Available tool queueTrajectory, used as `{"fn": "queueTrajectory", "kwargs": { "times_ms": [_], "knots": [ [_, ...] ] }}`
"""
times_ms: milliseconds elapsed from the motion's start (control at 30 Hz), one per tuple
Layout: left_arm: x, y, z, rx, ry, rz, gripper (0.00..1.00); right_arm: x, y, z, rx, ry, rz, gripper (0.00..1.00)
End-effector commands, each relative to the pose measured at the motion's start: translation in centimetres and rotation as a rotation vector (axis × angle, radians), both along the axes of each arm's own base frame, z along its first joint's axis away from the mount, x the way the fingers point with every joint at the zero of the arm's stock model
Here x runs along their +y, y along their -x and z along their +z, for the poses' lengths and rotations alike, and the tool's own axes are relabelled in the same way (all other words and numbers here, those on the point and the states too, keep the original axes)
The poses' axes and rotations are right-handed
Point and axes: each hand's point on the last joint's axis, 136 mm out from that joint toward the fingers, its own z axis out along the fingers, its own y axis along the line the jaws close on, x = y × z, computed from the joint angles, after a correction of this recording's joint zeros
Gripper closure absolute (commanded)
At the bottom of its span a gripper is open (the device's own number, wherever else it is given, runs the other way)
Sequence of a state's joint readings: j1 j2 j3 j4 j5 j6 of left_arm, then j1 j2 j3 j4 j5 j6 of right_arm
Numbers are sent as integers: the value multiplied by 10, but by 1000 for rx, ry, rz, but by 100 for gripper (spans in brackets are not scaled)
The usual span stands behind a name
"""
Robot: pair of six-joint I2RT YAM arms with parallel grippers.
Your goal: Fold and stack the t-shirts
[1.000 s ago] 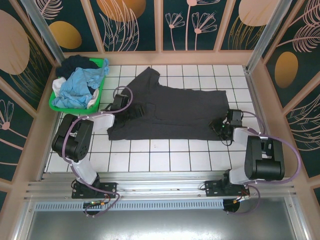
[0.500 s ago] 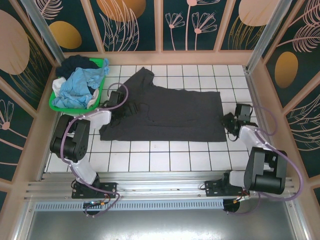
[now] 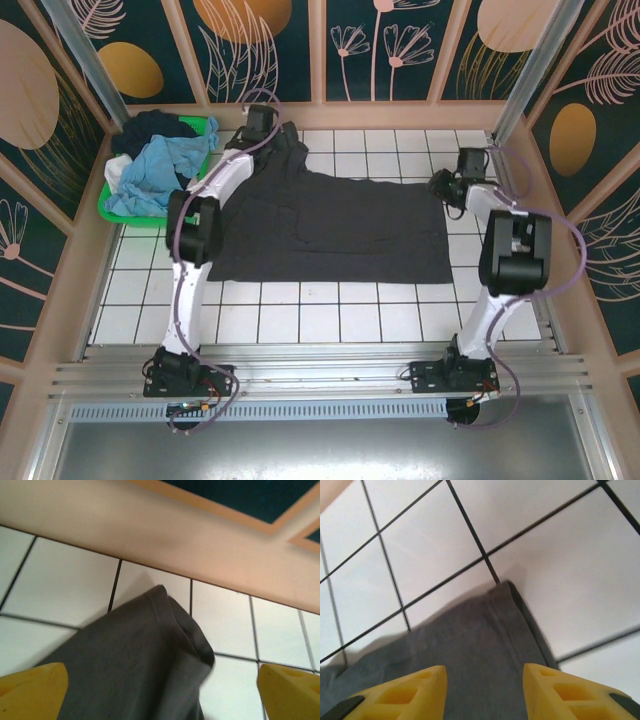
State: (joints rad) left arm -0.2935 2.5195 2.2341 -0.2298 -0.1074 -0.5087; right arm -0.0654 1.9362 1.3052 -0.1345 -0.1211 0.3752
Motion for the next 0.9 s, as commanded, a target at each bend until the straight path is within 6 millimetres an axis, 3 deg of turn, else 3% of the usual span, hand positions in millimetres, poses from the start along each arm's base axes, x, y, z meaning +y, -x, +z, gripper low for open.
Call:
{"fn": "queueTrajectory", "kwargs": {
  "times_ms": [0, 200, 300, 467, 667, 867],
  "knots": [
    [3, -10, -38, 63, -57, 3, 7, -6, -25, -5, 2, 61, 33, 56],
    [-6, -31, -52, -11, 56, 16, 6, -8, -58, -20, -23, 78, 72, 56],
    [-11, -34, -64, -1, 123, 3, 15, -14, -69, -35, 7, 49, 61, 55],
    [-4, -29, -83, 40, 114, 18, 38, -5, -82, -60, 64, -56, 97, 56],
    [6, -24, -86, 83, 141, -22, 70, 3, -68, -69, 109, -77, 98, 59],
    [12, -16, -48, 62, 112, -32, 99, 2, -41, -65, 143, -74, 58, 58]
  ]
}}
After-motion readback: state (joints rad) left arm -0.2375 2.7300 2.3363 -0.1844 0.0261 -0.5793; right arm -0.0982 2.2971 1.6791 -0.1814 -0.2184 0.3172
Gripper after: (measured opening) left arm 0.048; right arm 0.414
